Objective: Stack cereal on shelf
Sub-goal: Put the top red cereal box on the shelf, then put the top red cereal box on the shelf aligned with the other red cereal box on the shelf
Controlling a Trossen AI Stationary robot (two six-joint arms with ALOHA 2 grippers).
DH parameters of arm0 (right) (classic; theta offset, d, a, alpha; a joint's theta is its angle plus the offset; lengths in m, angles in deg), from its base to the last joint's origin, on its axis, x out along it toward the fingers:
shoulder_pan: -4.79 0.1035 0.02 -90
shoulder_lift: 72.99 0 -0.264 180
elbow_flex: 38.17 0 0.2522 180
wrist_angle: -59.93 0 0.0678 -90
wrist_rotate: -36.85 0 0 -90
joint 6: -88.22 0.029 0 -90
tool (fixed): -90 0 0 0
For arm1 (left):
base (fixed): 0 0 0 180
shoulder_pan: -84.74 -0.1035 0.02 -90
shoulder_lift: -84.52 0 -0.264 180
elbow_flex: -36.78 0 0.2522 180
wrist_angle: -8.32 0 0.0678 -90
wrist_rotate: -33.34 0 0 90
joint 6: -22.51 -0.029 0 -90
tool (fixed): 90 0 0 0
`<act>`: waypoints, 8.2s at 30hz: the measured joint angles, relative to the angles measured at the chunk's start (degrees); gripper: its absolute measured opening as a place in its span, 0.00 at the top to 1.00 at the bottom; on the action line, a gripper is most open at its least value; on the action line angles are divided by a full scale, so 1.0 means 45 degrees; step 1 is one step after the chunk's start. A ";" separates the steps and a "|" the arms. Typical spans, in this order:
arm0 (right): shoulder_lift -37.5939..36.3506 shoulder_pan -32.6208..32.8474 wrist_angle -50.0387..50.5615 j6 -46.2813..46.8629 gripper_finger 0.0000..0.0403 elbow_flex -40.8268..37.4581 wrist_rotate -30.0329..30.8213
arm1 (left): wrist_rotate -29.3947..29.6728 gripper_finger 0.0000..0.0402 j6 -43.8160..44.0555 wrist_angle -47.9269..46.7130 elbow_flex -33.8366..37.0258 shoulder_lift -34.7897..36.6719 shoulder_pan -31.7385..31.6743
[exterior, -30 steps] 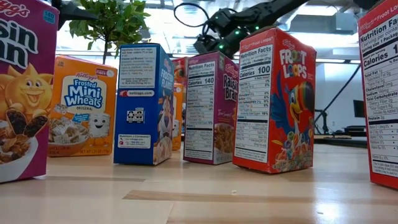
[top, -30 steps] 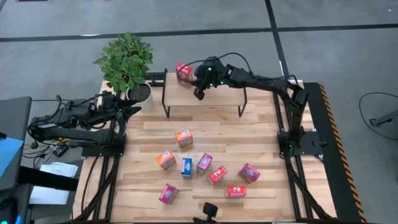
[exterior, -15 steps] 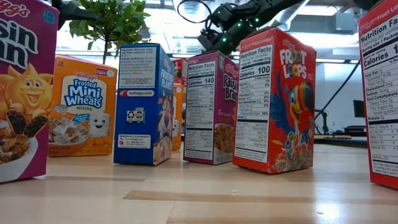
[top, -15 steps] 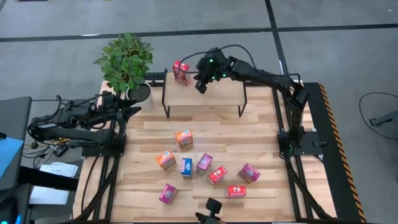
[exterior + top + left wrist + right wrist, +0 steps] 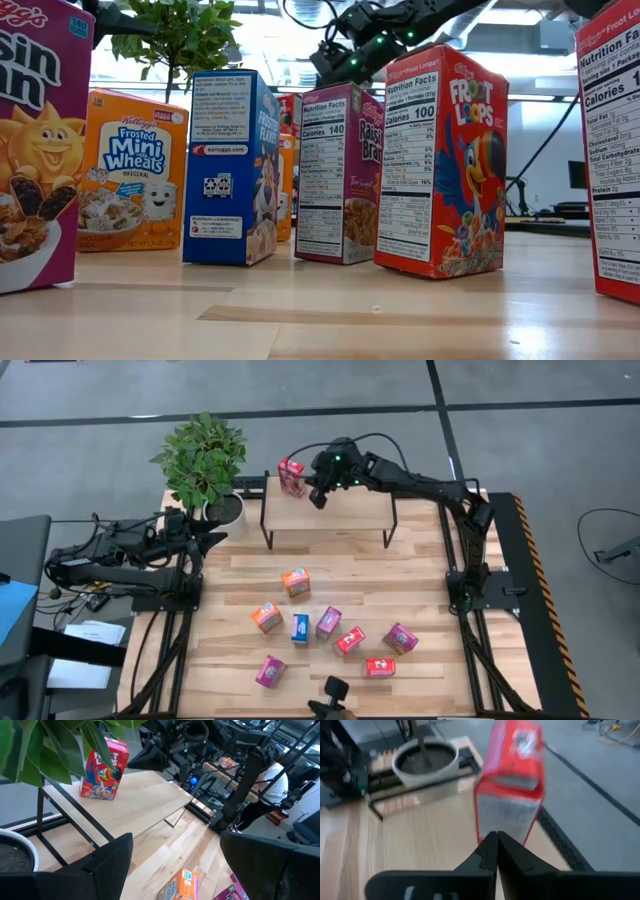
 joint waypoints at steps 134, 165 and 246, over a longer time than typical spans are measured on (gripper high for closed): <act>0.0821 0.0302 -0.2386 0.0265 0.93 0.0000 -0.0430 | 0.0316 0.28 -0.0136 -0.0445 0.0000 0.0000 -0.0005; 0.1281 0.0213 -0.2959 0.0437 0.94 -0.0005 -0.0457 | 0.0240 0.28 -0.0104 -0.0506 0.0000 0.0000 0.0000; -0.1239 1.1906 0.9202 0.2266 0.36 -0.1776 0.1660 | -0.1734 0.28 -0.0829 -0.1176 0.0000 -0.0005 -0.0005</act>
